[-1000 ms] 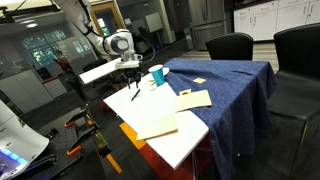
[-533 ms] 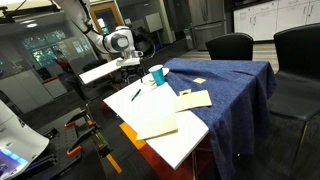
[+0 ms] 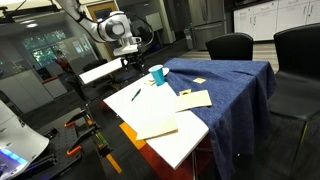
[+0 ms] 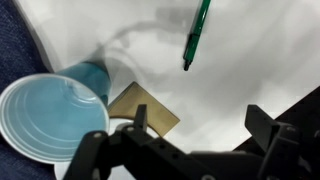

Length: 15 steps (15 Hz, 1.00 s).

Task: Take the pen out of the light blue cup and set it down on the table

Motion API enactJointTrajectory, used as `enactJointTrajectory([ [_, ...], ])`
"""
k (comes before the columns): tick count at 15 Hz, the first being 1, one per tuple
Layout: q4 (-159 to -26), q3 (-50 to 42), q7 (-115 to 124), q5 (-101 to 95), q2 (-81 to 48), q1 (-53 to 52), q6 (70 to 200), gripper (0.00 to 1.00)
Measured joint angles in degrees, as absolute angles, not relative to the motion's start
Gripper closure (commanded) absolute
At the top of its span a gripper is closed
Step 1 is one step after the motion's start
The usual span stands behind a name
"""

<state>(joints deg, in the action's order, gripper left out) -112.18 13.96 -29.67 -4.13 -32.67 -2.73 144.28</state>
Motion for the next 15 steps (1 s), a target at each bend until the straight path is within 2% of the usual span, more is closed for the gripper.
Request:
enactJointTrajectory([
  [9, -119.78, 15.84, -30.65, 4.9, -18.92, 0.43, 144.26, 0.0],
  [15, -122.13, 15.49, -31.06, 6.25, -15.61, 0.51, 144.22, 0.0],
])
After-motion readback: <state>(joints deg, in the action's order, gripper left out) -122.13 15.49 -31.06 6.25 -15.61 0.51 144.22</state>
